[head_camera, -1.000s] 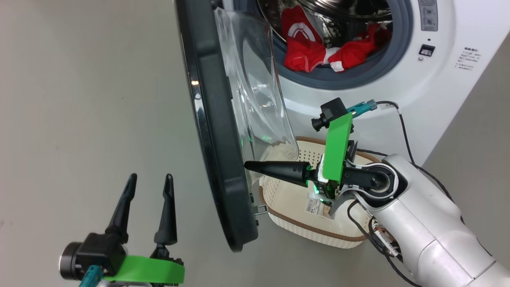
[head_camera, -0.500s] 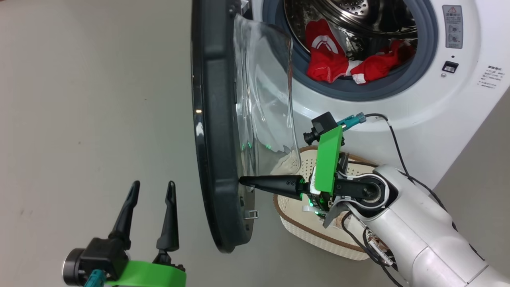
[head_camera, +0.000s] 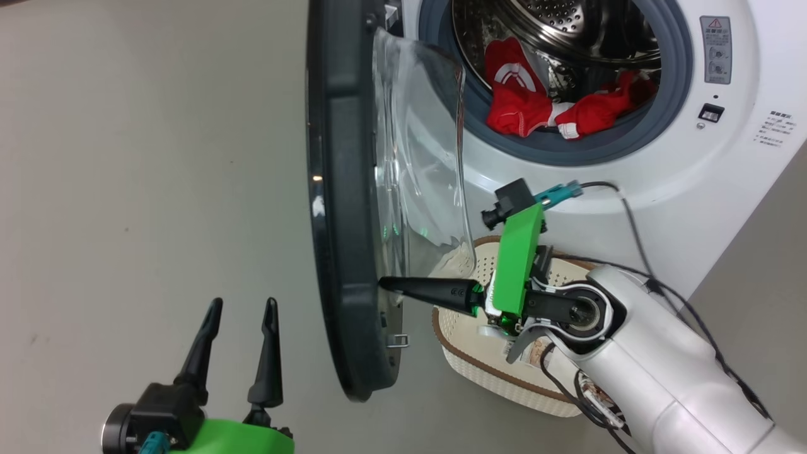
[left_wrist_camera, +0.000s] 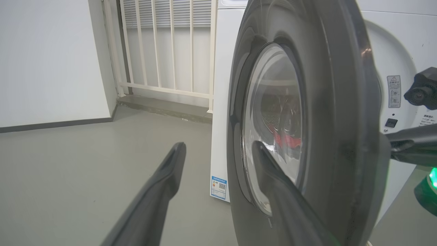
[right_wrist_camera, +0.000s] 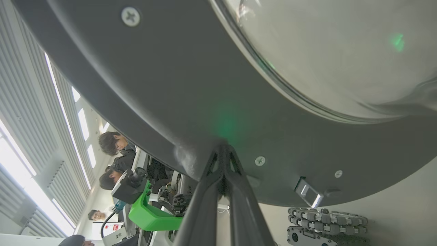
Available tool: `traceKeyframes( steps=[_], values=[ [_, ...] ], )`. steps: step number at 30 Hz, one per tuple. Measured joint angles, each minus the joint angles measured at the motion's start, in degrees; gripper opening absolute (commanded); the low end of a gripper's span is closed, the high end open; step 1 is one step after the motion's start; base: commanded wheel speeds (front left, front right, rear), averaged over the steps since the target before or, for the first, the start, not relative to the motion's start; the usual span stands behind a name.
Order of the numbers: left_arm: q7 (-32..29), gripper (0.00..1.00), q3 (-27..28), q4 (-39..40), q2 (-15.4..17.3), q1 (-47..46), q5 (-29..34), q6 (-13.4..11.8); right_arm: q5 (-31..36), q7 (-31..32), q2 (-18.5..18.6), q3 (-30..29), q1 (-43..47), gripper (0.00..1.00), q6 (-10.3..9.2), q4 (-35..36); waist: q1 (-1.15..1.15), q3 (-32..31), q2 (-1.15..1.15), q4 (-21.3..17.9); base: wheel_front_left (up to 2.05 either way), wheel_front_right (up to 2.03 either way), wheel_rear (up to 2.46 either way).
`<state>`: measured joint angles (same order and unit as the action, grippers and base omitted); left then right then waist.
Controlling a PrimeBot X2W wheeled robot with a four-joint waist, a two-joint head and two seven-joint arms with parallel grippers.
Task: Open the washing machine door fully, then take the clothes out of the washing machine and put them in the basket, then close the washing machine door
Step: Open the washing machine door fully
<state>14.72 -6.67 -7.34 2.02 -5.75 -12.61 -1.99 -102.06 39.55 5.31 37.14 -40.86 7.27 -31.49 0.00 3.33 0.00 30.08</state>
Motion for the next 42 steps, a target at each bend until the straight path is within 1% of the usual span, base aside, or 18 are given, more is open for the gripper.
traceKeyframes(
  steps=[1, 2, 3, 4, 7, 10, 11, 15, 18, 20, 24, 27, 29, 33, 35, 37, 42],
  values=[
    [0.00, 1.00, 0.01, -0.13, 0.00, 0.02, 0.00, 0.00, 1.43, -1.55, 0.31, 0.00, 0.24, 0.87, 0.01, 0.69, 0.00, -0.15, 0.00, -0.06, 0.00, 0.00, 0.00],
    [0.00, 1.00, 0.03, -0.25, 0.00, 0.03, 0.00, 0.00, 2.80, -2.88, 0.75, 0.05, 0.64, 1.00, 0.00, 1.49, 0.00, -0.29, 0.00, -0.15, 0.00, 0.00, 0.00],
    [0.00, 1.00, 0.11, -0.38, 0.02, 0.06, 0.00, 0.00, 4.23, -4.09, 1.35, 0.22, 1.16, 1.00, 0.01, 2.44, 0.00, -0.37, 0.00, -0.30, 0.00, 0.00, 0.00],
    [0.00, 1.00, 0.24, -0.57, 0.02, 0.15, 0.00, 0.00, 7.40, -7.25, 2.40, 0.48, 2.37, 1.00, 0.01, 4.17, 0.00, -0.53, 0.00, -0.61, 0.00, 0.00, 0.00],
    [0.00, 1.00, 0.46, -0.76, 0.02, 0.23, 0.00, 0.00, 12.21, -11.52, 4.36, 1.12, 4.11, 1.00, 0.01, 6.42, 0.00, -0.87, 0.00, -1.11, 0.00, 0.00, 0.00],
    [0.00, 1.00, 0.69, -0.89, 0.02, 0.29, 0.00, 0.01, 18.91, -16.82, 6.86, 2.98, 5.13, 1.00, 0.01, 8.29, 0.00, -1.33, 0.00, -1.57, 0.00, 0.00, 0.00],
    [0.00, 1.00, 0.69, -0.89, 0.02, 0.29, 0.00, 0.01, 18.91, -16.82, 6.86, 2.98, 5.13, 1.00, 0.01, 8.29, 0.00, -1.33, 0.00, -1.57, 0.00, 0.00, 0.00],
    [0.00, 1.00, 0.79, -0.99, 0.03, 0.90, 0.01, 0.01, 29.65, -26.36, 9.89, 5.67, 6.08, 1.00, 0.01, 9.90, 0.00, -2.08, 0.00, -1.87, 0.00, 0.00, 0.00],
    [0.00, 1.00, 0.93, -1.11, 0.05, 1.33, 0.10, 0.01, 37.44, -32.47, 11.21, 7.73, 7.17, 1.00, 0.01, 8.94, 0.00, -2.53, 0.00, -2.13, 0.00, 0.00, 0.00],
    [0.00, 1.00, 1.10, -1.10, 0.05, 1.33, 0.14, 0.07, 40.30, -35.79, 11.04, 7.92, 8.32, 1.00, 0.01, 7.42, 0.00, -2.68, 0.00, -2.40, 0.00, 0.00, 0.00],
    [0.00, 1.00, 1.34, -0.89, 0.08, 1.35, 0.53, 0.09, 49.53, -42.46, 10.49, 7.34, 9.08, 1.00, 0.02, 2.59, 0.00, -2.47, 0.00, -2.89, 0.00, 0.00, 0.00],
    [0.00, 1.00, 1.35, -0.58, 0.08, 1.35, 0.53, 0.09, 57.11, -48.10, 9.50, 4.90, 9.07, 1.00, 0.02, -1.58, 0.00, -2.18, 0.00, -3.16, 0.00, 0.00, 0.00],
    [0.00, 1.00, 1.33, -0.44, 0.08, 1.35, 0.54, 0.08, 61.76, -51.24, 8.22, 2.10, 9.11, 1.00, 0.02, -4.58, 0.00, -2.11, 0.00, -3.31, 0.00, 0.00, 0.00],
    [0.00, 1.00, 1.41, -0.26, 0.09, 1.35, 0.54, 0.08, 70.57, -53.61, 5.50, -5.04, 10.82, 1.00, 0.03, -8.34, 0.00, -2.11, 0.00, -3.52, 0.00, 0.00, 0.00],
    [0.00, 1.00, 1.60, -0.02, 0.09, 1.35, 0.55, 0.08, 74.31, -53.75, 4.11, -8.98, 12.61, 1.00, 0.03, -8.23, 0.00, -2.04, 0.00, -3.67, 0.00, 0.00, 0.00],
    [0.00, 1.00, 1.82, 0.26, 0.09, 1.35, 0.66, 0.07, 76.08, -53.76, 2.47, -13.34, 14.75, 1.00, 0.03, -6.26, 0.00, -1.86, 0.00, -3.85, 0.00, 0.00, 0.00],
    [0.00, 1.00, 2.02, 1.02, 0.09, 1.35, 0.80, 0.02, 83.41, -53.77, 0.57, -20.54, 19.81, 1.00, 0.03, -0.65, 0.00, -1.33, 0.00, -4.32, 0.00, 0.00, 0.00]
  ],
)
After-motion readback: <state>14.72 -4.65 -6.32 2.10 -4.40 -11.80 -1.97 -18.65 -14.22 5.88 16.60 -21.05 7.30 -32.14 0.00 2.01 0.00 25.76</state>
